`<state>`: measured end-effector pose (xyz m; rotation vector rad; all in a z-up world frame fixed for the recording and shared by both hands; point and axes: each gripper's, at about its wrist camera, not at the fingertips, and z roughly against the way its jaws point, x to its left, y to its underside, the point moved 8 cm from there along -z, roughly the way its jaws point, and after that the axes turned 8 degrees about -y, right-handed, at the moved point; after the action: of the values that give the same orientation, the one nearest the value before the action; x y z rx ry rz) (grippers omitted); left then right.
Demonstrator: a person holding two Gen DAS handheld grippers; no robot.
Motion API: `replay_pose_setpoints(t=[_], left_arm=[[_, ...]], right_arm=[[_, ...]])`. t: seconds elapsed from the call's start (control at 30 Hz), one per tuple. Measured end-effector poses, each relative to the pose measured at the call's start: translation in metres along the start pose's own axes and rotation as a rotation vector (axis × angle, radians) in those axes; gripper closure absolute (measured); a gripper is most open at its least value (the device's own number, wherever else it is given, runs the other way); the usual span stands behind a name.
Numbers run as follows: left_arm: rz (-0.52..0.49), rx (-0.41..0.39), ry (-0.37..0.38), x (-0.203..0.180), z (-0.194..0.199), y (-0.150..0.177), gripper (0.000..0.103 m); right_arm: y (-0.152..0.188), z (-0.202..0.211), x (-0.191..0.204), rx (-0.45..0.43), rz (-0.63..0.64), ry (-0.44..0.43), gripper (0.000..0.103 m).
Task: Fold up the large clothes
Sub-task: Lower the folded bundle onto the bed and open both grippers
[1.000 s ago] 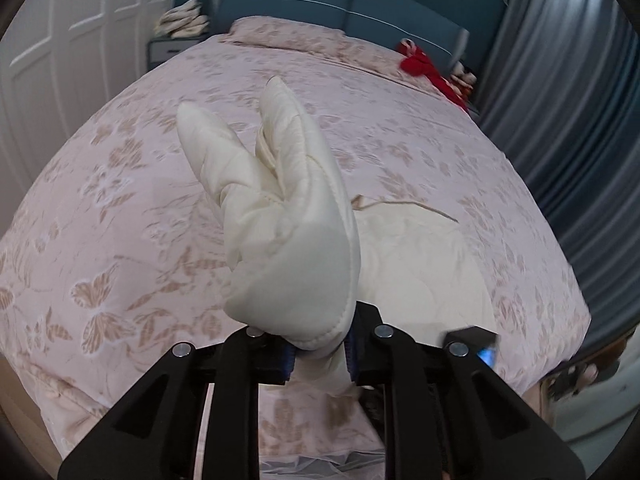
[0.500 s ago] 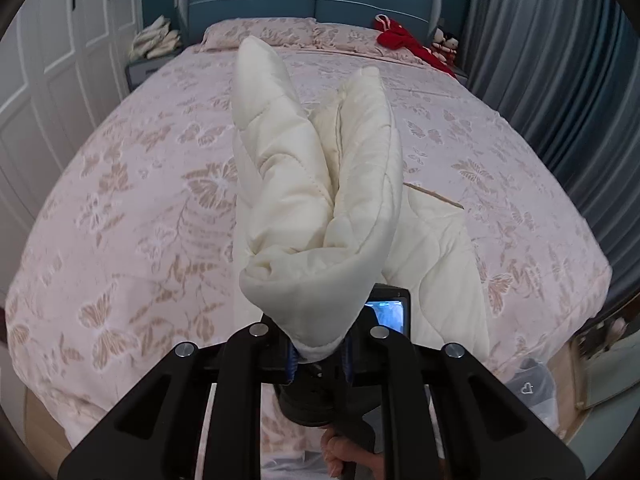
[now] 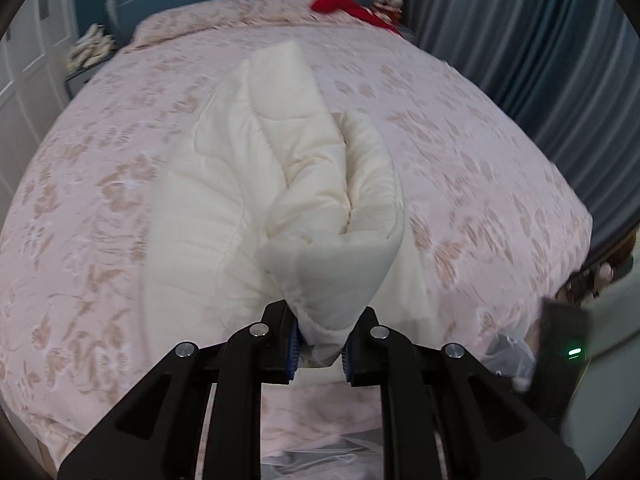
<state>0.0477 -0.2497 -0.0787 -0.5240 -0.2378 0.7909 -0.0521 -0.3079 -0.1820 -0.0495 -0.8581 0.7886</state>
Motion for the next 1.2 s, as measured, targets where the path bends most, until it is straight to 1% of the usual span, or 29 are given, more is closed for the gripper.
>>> replay_pose_setpoints(t=[0.1, 0.23, 0.3, 0.6, 0.77, 0.87, 0.9, 0.97, 1.0, 1.07, 1.1, 1.13, 1.17, 1.2], left_arm=[[-0.039, 0.027, -0.006, -0.024, -0.016, 0.007, 0.089], [-0.079, 0.051, -0.022, -0.044, -0.032, 0.017, 0.089], [-0.094, 0.061, -0.03, -0.051, -0.039, 0.022, 0.089], [-0.173, 0.074, -0.074, -0.071, -0.056, 0.046, 0.089], [-0.254, 0.064, -0.111, -0.081, -0.064, 0.062, 0.089], [-0.286, 0.041, -0.134, -0.084, -0.067, 0.065, 0.087], [-0.28, 0.035, -0.128, -0.083, -0.065, 0.064, 0.086], [-0.272, 0.024, -0.114, -0.082, -0.056, 0.059, 0.074], [-0.266, 0.014, -0.107, -0.081, -0.049, 0.056, 0.071], [-0.232, -0.008, -0.054, -0.074, -0.024, 0.048, 0.061], [-0.203, -0.011, -0.026, -0.069, -0.014, 0.045, 0.059], [-0.162, -0.016, 0.005, -0.06, -0.002, 0.041, 0.054], [-0.121, -0.026, 0.024, -0.049, 0.01, 0.038, 0.049], [-0.083, -0.043, 0.019, -0.036, 0.022, 0.035, 0.047]], right_arm=[[-0.001, 0.012, -0.008, -0.02, 0.018, 0.057, 0.1], [0.002, 0.021, -0.015, -0.02, 0.06, 0.128, 0.099], [0.003, 0.035, -0.022, -0.021, 0.049, 0.128, 0.099], [0.012, 0.054, -0.054, -0.043, 0.01, 0.153, 0.099], [0.008, 0.062, -0.062, -0.062, 0.005, 0.161, 0.099], [0.008, 0.065, -0.064, -0.064, 0.002, 0.168, 0.099], [0.008, 0.066, -0.064, -0.064, 0.0, 0.17, 0.099], [0.009, 0.07, -0.061, -0.061, 0.007, 0.174, 0.099], [0.008, 0.073, -0.059, -0.063, 0.016, 0.181, 0.099], [0.006, 0.08, -0.052, -0.075, 0.037, 0.192, 0.099], [0.004, 0.086, -0.046, -0.087, 0.049, 0.191, 0.099], [0.0, 0.091, -0.039, -0.099, 0.058, 0.187, 0.099], [-0.002, 0.094, -0.034, -0.108, 0.064, 0.183, 0.093], [-0.008, 0.098, -0.025, -0.127, 0.072, 0.178, 0.088]])
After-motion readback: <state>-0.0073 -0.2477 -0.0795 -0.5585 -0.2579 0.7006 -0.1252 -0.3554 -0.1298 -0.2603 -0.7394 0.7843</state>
